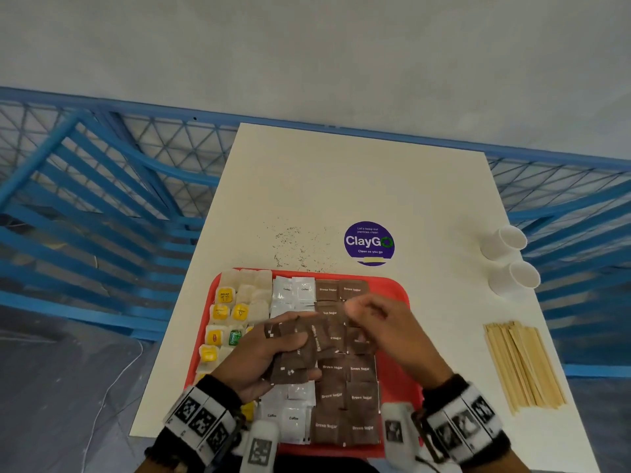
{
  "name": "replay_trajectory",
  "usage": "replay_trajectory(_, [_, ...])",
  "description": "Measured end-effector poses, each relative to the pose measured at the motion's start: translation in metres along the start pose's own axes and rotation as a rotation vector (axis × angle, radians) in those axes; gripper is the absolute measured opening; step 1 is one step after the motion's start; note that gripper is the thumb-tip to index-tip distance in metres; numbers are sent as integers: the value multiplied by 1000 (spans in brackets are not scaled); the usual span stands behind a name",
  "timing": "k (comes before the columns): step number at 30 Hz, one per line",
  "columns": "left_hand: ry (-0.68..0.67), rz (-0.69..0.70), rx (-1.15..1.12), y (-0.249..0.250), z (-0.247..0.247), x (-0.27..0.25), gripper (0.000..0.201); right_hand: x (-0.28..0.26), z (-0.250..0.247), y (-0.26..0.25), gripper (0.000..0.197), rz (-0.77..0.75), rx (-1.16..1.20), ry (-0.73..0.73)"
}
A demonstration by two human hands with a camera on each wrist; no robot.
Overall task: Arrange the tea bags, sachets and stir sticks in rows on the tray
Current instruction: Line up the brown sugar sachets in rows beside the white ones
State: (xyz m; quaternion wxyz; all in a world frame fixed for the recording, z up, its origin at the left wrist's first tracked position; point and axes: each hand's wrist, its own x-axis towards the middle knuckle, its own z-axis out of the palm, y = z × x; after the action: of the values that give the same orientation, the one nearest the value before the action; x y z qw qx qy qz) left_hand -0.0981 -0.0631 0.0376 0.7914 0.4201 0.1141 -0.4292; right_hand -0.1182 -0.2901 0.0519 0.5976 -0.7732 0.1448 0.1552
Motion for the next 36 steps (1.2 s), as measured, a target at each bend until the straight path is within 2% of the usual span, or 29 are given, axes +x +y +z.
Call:
replay_trajectory(2, [38,51,160,-1,16,1,31,-24,7,-10,23,-35,-44,-104])
replay_trajectory(4, [59,114,331,-4,29,3,24,-33,9,-7,17,-48,-16,-67])
replay_trajectory(7, [70,158,503,-8,43,4,21,-39,1,1,15,28,187,46])
replay_trajectory(11, [26,148,696,-11,53,2,22,-50,-2,7,14,50,325,54])
replay_trajectory(15, [-38,125,713,-7,55,-2,17,-51,-4,11,26,37,302,137])
replay_trajectory(18, [-55,107,673,-2,55,-5,19,-51,-5,15,31,42,402,140])
replay_trajectory(20, [-81,97,688,2,54,-5,21,-54,-8,14,24,18,404,64])
replay_trajectory(23, [-117,109,732,6,53,-5,20,-58,-6,9,25,6,351,-109])
replay_trajectory(24, [-110,131,734,7,53,-5,20,-57,-4,8,20,1,363,-110])
replay_trajectory(26, [-75,178,747,7,55,-5,21,-53,-1,8,4,-21,387,-23])
replay_trajectory(27, [-52,199,760,6,55,-5,20,-51,1,8,2,-33,413,20])
replay_trajectory(31, [32,298,743,-2,51,-2,21,-50,5,9,13,-28,501,7])
replay_trajectory(35, [-24,261,738,1,42,-1,27,-48,-3,10,25,-6,386,9])
replay_trajectory(36, [-26,261,751,1,40,-1,27,-48,-4,10,23,-4,382,13])
